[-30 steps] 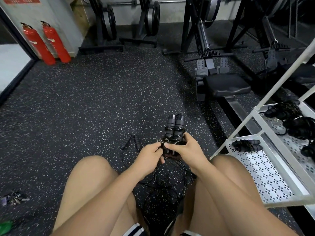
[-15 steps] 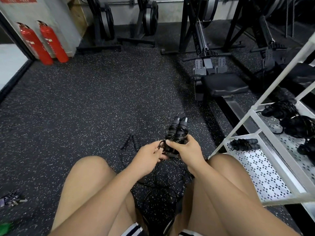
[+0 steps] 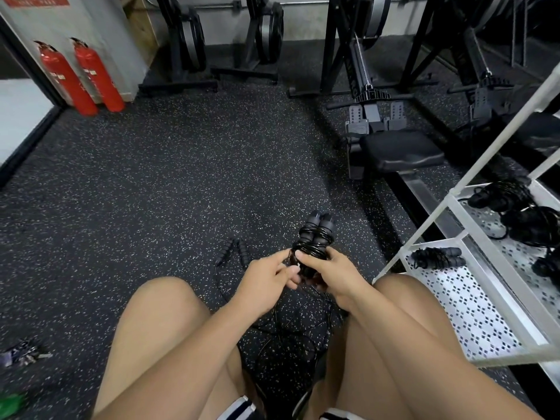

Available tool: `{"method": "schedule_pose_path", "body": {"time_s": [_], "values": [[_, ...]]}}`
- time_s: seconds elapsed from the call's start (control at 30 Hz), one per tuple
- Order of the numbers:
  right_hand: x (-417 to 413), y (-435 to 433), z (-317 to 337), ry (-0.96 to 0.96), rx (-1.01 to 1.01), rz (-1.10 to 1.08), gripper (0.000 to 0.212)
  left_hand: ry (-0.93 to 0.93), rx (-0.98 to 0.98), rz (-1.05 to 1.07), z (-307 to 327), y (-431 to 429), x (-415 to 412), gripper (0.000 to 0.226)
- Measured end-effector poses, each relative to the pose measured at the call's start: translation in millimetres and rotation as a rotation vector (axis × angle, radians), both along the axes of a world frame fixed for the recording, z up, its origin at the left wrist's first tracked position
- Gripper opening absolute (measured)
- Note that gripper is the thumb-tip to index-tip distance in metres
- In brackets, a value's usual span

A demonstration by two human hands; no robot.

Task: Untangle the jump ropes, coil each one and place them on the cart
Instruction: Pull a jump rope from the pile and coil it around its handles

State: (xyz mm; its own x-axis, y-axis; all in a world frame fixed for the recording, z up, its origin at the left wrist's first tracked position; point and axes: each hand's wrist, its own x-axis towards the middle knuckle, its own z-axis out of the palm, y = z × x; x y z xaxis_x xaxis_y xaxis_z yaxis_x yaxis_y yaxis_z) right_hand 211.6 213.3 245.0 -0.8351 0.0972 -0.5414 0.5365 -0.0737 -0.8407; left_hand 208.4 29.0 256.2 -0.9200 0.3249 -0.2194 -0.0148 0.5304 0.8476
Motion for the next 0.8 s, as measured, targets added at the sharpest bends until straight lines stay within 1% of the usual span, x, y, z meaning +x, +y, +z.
{"method": "schedule_pose_path", "body": {"time_s": [0.1, 0.17, 0.27, 0.4, 0.53, 0.6, 0.73, 0.8], "values": [[1, 1, 0, -0.051, -0.021, 0.062, 0.045, 0.073, -0.116, 0.071, -1, -4, -4, 0.036], [2, 1, 0, -0.053, -0.018, 0.08, 0.047, 0.082, -0.108, 0.156, -2, -4, -4, 0.032], [2, -2, 1, -0.028, -0.015, 0.081, 0.048, 0.056, -0.009, 0.242, -4, 1, 1, 0.028], [2, -4, 4, 0.001, -0.031, 0.118, 0.042, 0.02, 0.111, 0.31, -8, 6, 0, 0.032], [6, -4, 6, 0.032, -0.07, 0.176, 0.037, -0.126, 0.304, 0.356, -11, 3, -4, 0.017], [6, -3, 7, 0.06, -0.084, 0.209, 0.038, -0.15, 0.372, 0.369, -8, 1, -6, 0.014], [5, 0, 7, 0.097, -0.27, 0.256, 0.03, -0.256, 0.521, 0.453, -3, -6, -15, 0.012], [6, -3, 7, 0.131, -0.267, 0.264, 0.024, -0.325, 0.604, 0.465, -2, -9, -17, 0.016]]}}
